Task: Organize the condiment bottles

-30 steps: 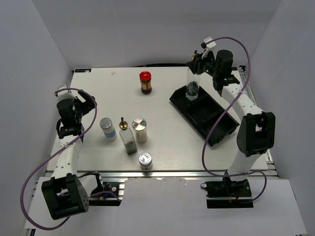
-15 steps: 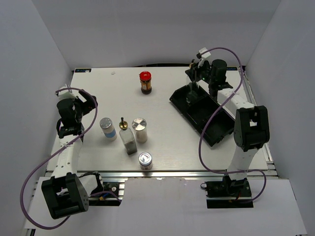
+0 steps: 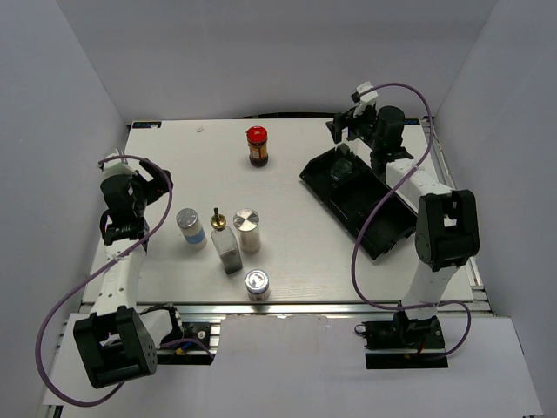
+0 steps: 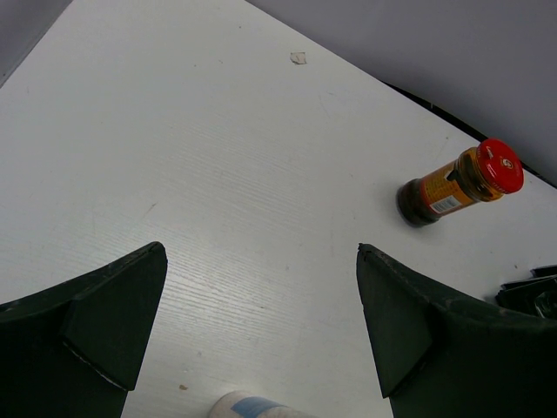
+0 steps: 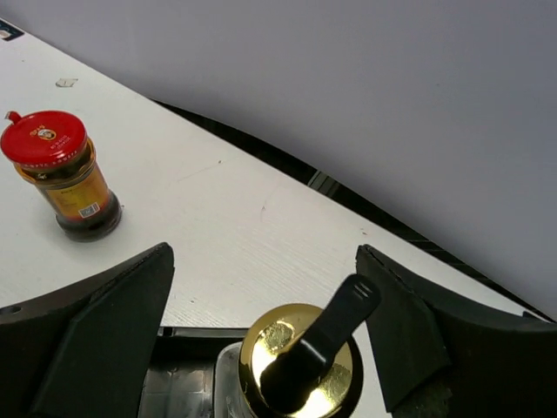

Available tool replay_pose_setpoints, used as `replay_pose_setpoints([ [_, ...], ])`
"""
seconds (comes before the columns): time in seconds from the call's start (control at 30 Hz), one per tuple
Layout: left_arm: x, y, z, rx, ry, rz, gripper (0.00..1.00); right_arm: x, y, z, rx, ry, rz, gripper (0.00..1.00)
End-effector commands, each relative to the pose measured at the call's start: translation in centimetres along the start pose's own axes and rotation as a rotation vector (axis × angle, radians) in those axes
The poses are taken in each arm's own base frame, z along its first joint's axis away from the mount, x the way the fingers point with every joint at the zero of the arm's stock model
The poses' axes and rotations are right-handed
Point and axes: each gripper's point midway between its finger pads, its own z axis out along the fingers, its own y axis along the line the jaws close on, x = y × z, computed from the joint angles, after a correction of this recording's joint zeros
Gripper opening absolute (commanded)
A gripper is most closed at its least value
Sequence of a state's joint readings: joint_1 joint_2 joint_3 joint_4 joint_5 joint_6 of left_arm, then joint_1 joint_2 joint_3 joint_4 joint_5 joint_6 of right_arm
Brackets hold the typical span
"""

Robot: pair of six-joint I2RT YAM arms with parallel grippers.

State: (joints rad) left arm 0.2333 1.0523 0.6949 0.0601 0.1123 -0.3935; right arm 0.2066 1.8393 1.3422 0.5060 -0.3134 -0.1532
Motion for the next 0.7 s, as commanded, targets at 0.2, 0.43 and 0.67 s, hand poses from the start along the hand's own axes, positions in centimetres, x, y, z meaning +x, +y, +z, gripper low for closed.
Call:
replay_pose_setpoints([
  [0.2,-2.3,-1.0,-0.7,0.022,-0.058,0.006,0.98,-6.5,-3.1,-2.7,0.169,-0.097,-0.037,0.89],
  [0.43,-2.5,-1.0,-0.8,0.015,-0.06,0.004,0.98,-9.1,-3.7,-4.5,0.145,-0.083,-0.068,0.89],
  [0.67,-3.6,-1.6,-0.7,0.014,-0.059,-0.048,0.98,-13.6,0.3,-7.5,-0.038,-0.106,-0.068,0.89],
])
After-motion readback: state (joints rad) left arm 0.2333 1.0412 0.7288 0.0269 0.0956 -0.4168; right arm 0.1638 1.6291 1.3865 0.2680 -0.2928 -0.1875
